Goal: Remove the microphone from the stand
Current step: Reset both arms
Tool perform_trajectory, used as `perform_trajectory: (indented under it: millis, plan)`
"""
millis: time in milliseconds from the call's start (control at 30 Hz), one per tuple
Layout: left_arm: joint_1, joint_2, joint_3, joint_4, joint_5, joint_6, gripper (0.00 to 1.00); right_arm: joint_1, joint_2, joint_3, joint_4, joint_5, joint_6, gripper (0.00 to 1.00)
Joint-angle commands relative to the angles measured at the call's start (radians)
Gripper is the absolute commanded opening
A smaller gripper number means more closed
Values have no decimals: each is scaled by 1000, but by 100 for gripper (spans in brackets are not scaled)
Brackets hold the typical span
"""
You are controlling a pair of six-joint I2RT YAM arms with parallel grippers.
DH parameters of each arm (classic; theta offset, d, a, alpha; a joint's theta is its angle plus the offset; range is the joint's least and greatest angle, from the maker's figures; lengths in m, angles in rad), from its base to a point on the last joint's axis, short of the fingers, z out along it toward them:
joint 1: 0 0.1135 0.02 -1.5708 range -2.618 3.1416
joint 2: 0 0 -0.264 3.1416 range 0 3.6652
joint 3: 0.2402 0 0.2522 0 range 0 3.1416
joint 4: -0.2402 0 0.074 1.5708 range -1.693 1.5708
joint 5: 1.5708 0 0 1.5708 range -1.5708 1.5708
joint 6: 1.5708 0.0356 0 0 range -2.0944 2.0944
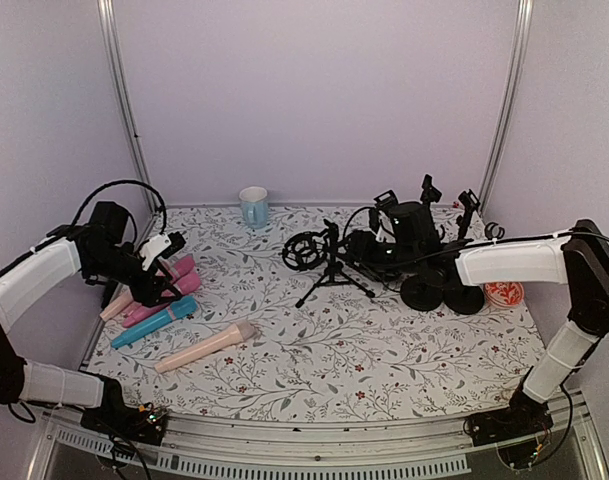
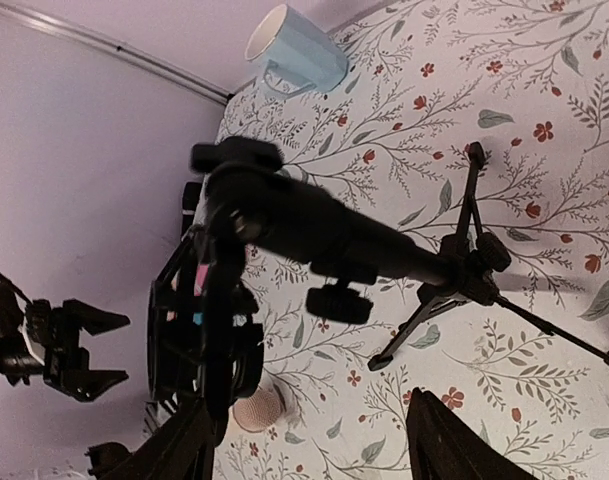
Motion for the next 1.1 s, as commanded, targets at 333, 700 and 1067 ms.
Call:
perform_trajectory:
  millis: [333, 700, 1067]
  plan:
    - [49, 32, -34, 195, -5, -120, 99, 187, -298, -84, -164, 616, -456, 99]
    - [186, 48, -257, 765, 8, -348, 99, 68, -518, -454, 119, 989, -761, 99]
    - [195, 110, -539, 1424, -71, -490, 99, -277, -568, -646, 388, 917, -875, 99]
